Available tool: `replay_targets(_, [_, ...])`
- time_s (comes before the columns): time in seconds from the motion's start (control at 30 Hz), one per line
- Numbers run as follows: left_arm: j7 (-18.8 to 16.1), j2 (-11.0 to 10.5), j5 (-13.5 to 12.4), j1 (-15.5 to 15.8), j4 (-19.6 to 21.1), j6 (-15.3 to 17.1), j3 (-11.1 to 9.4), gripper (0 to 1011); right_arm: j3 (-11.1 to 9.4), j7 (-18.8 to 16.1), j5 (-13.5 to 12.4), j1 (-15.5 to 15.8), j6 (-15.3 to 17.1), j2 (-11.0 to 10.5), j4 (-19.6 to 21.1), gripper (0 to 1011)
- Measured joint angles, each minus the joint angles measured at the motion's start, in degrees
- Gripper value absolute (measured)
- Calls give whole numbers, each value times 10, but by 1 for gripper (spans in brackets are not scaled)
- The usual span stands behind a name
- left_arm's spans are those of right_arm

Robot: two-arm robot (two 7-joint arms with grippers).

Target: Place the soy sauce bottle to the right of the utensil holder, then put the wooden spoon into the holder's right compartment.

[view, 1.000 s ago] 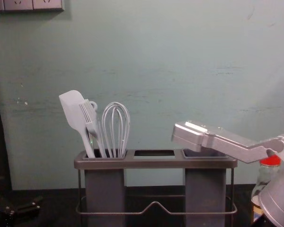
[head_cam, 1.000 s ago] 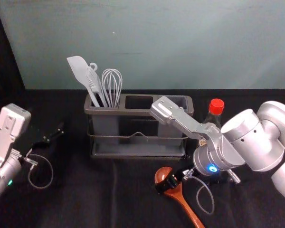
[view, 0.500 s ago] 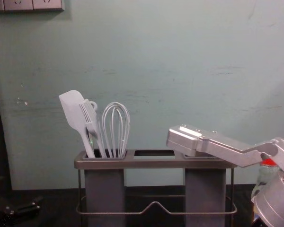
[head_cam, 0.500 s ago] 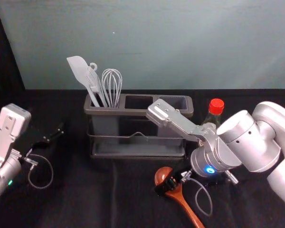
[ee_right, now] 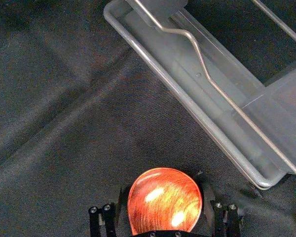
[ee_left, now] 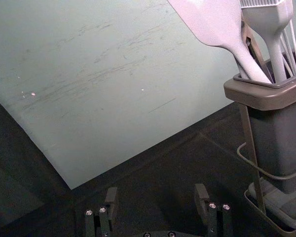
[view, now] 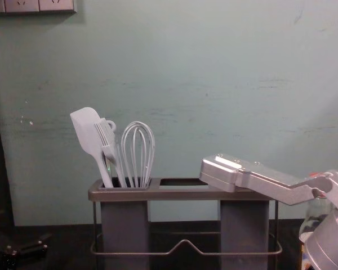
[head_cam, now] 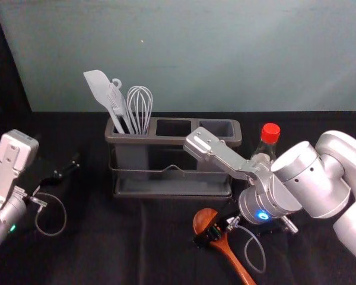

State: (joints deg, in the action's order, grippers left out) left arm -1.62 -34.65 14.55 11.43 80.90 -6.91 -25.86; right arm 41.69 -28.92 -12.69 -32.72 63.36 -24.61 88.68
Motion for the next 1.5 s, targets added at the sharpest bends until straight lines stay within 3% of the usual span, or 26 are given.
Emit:
replay_targets(0.87, [0,0,0,0,0,0,0,1011,-3,-9,10,5,-4,-1,1,1003])
replay_targets(1.13, [0,0,0,0,0,0,0,1011,-4,-7,10,4,-4,-1,1,852])
replay_targets(1.5, [0,0,0,0,0,0,0,1012,-3,-7,10,5,-3,-1,1,846])
